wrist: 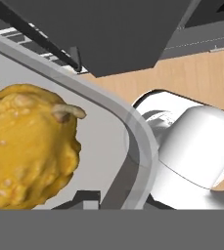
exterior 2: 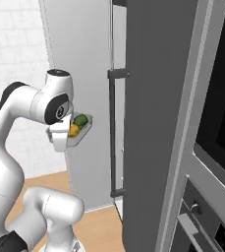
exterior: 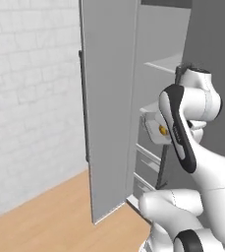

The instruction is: Take the meat container that has the chicken drumstick and place it on the second highest rack of the freezer. Then take the vegetable container that has the squash and avocado and place it on the highest rack of the freezer.

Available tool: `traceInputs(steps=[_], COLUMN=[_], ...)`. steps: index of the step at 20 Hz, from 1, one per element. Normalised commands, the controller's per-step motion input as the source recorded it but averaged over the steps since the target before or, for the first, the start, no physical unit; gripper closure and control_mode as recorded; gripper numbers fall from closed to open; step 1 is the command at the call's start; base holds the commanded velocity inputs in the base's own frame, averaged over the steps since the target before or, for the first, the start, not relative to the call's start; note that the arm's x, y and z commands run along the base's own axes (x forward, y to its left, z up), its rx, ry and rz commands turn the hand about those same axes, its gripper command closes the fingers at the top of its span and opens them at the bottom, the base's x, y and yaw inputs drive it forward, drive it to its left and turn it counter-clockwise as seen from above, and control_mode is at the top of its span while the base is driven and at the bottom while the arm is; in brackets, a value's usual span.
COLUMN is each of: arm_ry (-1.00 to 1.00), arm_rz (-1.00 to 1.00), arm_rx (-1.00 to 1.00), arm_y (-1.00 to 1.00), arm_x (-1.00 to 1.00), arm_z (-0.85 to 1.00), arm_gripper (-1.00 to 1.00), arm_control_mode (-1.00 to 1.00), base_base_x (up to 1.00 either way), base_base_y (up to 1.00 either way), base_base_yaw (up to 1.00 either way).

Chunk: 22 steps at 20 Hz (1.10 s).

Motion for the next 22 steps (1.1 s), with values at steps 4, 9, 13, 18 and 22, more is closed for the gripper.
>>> traceInputs(steps=[4,9,13,18,22], arm_ry=[0.0,0.0,0.0,0.0,0.0], arm_rz=[0.0,0.0,0.0,0.0,0.0], arm_rx=[0.0,0.0,0.0,0.0,0.0], arm_y=[0.0,0.0,0.0,0.0,0.0], arm_x=[0.0,0.0,0.0,0.0,0.0], arm_z=[0.0,0.0,0.0,0.0,0.0], arm_gripper=[1.0,1.0,1.0,1.0,1.0], arm_control_mode=[1.0,1.0,1.0,1.0,1.0], base_base_x=[0.62,0.67,0.62,0.55,0.53], base_base_y=[0.14,0.24,0.24,0.18,0.1], base_base_yaw=[-0.5,-0.43,-0.39,-0.31,-0.32])
